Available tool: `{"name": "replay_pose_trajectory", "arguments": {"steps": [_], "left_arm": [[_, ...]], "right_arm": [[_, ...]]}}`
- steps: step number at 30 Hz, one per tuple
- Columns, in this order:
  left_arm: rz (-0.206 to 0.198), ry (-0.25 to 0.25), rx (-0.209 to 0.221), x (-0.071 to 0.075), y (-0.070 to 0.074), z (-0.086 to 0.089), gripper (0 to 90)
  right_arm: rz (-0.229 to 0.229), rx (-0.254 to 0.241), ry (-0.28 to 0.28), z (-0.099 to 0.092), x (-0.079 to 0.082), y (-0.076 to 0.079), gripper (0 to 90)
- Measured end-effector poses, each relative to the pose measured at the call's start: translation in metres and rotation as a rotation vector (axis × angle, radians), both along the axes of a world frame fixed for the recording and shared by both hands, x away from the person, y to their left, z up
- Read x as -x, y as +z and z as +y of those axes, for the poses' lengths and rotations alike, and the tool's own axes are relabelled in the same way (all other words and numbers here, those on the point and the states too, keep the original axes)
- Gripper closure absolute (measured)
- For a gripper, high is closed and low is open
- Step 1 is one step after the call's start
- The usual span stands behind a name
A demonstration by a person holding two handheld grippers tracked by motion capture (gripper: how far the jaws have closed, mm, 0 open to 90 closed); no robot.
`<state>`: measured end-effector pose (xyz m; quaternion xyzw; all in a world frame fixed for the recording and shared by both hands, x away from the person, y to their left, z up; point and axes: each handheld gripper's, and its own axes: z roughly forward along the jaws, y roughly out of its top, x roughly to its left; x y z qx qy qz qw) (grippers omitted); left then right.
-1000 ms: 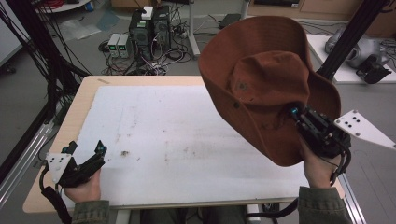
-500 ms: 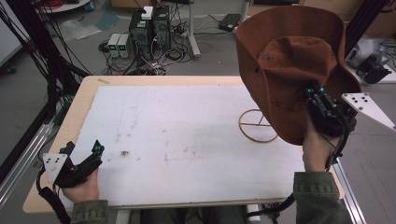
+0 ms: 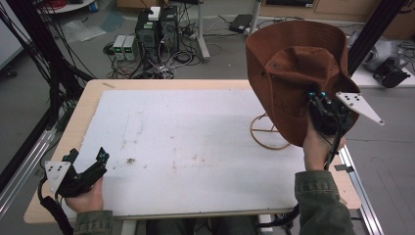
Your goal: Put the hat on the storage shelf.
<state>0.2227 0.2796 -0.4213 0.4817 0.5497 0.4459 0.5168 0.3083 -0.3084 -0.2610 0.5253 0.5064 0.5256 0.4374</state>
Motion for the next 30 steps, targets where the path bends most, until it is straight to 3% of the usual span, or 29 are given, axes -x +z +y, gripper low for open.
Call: {"name": "replay_pose_trajectory", "arguments": {"steps": [9,13,15,17,19,23,26,30], "left_arm": [[0.005,0.001,0.0,0.0,-0.001,0.0,14.3],[0.006,-0.005,-0.004,-0.001,-0.001,-0.001,14.3],[0.006,-0.006,-0.002,-0.002,-0.001,-0.002,14.3],[0.006,-0.006,-0.003,-0.001,0.0,-0.002,14.3],[0.006,-0.005,-0.002,-0.001,-0.001,-0.001,14.3],[0.006,-0.002,-0.001,-0.001,-0.001,0.0,14.3],[0.006,0.0,0.001,0.0,-0.001,0.0,14.3],[0.006,-0.001,0.002,0.0,-0.001,0.0,14.3]], "right_arm": [[0.022,-0.008,-0.015,0.001,-0.008,-0.022,85.7],[0.034,0.001,-0.004,0.001,-0.009,-0.023,74.3],[0.039,0.002,-0.003,0.001,-0.01,-0.022,74.0],[0.045,-0.01,0.0,0.001,-0.01,-0.023,60.3],[0.044,-0.017,0.004,0.0,-0.01,-0.023,58.0],[0.046,-0.018,0.009,-0.001,-0.011,-0.023,41.2],[0.022,-0.032,0.012,-0.002,-0.009,-0.022,33.8],[0.026,-0.038,0.008,-0.003,-0.009,-0.023,22.6]]}}
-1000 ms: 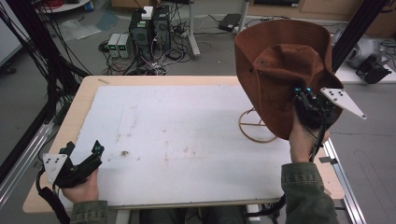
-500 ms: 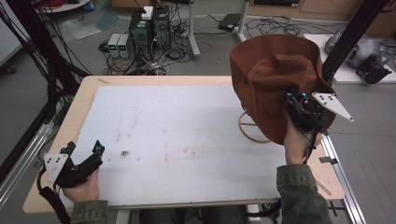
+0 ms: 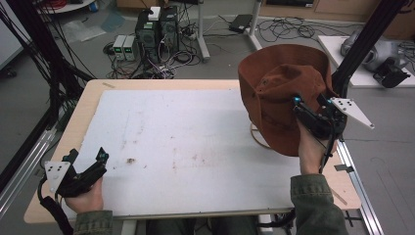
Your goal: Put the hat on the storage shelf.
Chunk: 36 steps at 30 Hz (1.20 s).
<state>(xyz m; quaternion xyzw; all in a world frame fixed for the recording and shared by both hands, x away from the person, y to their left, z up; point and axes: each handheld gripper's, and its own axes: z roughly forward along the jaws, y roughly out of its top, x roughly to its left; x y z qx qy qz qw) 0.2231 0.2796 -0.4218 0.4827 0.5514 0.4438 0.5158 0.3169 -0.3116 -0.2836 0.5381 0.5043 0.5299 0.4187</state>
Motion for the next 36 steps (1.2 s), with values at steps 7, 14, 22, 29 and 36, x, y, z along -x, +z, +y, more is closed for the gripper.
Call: {"name": "replay_pose_trajectory", "arguments": {"steps": [7,14,22,29,36], "left_arm": [[-0.002,-0.002,0.0,0.0,0.0,-0.001,14.3],[-0.002,-0.003,0.0,0.0,0.0,-0.001,14.4],[0.0,-0.003,0.002,0.0,0.0,-0.001,14.4],[-0.007,-0.01,-0.001,0.0,0.001,-0.005,14.4],[-0.011,-0.016,0.001,0.0,0.002,-0.007,14.4]], "right_arm": [[-0.009,0.001,0.004,0.0,0.004,0.002,16.9],[-0.033,0.006,0.015,0.001,0.01,0.005,14.5],[-0.11,0.017,0.038,-0.004,0.04,0.013,10.5],[-0.157,0.028,0.001,-0.009,0.062,0.012,1.2],[-0.201,0.1,-0.012,-0.006,0.082,-0.006,1.0]]}}
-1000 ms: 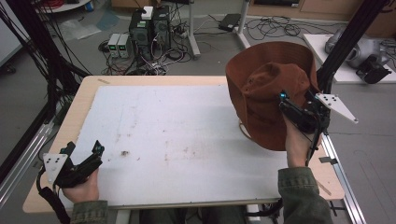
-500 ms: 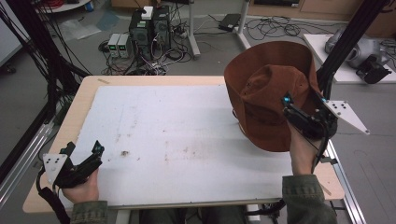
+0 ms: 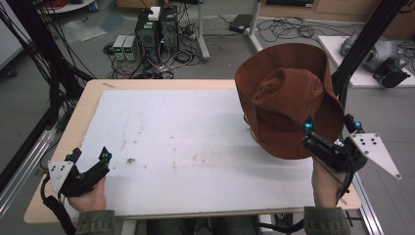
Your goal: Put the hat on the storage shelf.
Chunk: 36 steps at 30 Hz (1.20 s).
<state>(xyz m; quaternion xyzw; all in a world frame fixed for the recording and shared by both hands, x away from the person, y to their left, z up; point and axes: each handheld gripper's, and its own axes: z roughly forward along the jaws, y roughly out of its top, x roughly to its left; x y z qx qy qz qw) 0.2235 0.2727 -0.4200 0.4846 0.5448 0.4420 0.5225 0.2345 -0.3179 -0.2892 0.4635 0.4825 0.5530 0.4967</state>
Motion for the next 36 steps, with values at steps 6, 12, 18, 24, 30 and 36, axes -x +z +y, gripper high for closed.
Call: {"name": "replay_pose_trajectory", "arguments": {"steps": [6,12,18,24,30,36], "left_arm": [[0.001,0.002,0.004,0.001,0.0,0.001,14.3],[0.002,-0.001,0.001,0.0,-0.001,-0.001,14.4],[0.011,-0.006,-0.006,-0.002,-0.003,-0.003,14.3],[0.012,-0.008,-0.007,-0.003,-0.004,-0.004,14.3],[0.016,-0.011,-0.012,-0.004,-0.006,-0.006,14.4],[0.018,0.0,-0.014,-0.004,-0.008,-0.004,14.4]], "right_arm": [[0.022,0.023,-0.018,0.005,0.021,-0.019,1.0],[0.021,0.051,-0.024,0.005,0.029,-0.039,1.0],[0.067,0.011,-0.049,-0.004,0.031,-0.073,1.0],[0.111,0.004,-0.069,-0.013,0.031,-0.097,0.9],[0.118,0.0,-0.103,-0.02,0.029,-0.114,1.0],[0.128,0.006,-0.1,-0.021,0.023,-0.126,0.9]]}}
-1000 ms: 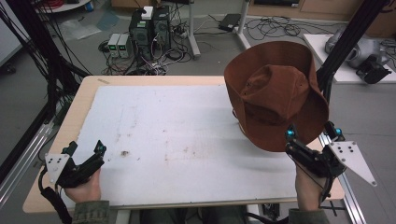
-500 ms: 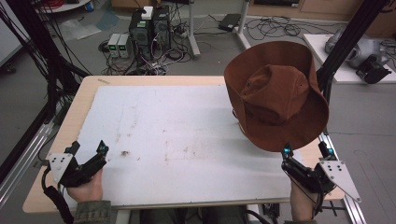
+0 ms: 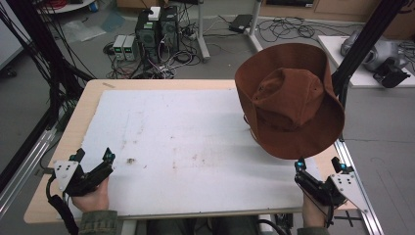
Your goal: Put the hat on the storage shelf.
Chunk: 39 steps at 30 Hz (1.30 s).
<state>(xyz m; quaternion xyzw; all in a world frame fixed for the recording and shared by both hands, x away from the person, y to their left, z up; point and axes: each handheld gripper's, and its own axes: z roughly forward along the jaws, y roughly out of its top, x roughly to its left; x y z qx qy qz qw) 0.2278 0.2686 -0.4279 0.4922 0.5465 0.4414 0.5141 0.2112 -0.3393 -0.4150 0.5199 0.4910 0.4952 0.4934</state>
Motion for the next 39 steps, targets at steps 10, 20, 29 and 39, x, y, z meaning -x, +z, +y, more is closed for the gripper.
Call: {"name": "replay_pose_trajectory", "arguments": {"steps": [10,20,29,39], "left_arm": [[0.008,0.008,0.015,0.001,-0.005,0.003,14.4],[0.014,0.001,0.011,0.002,-0.006,0.002,14.4],[0.01,0.016,0.022,0.004,-0.006,0.006,14.3],[0.01,0.01,0.019,0.003,-0.006,0.004,14.3]], "right_arm": [[0.051,-0.047,0.038,0.0,-0.008,-0.025,1.0],[0.059,0.027,0.065,0.009,-0.015,-0.032,1.0],[0.055,0.027,0.057,0.006,-0.016,-0.03,1.0],[0.06,0.018,0.064,0.006,-0.014,-0.029,1.0]]}}
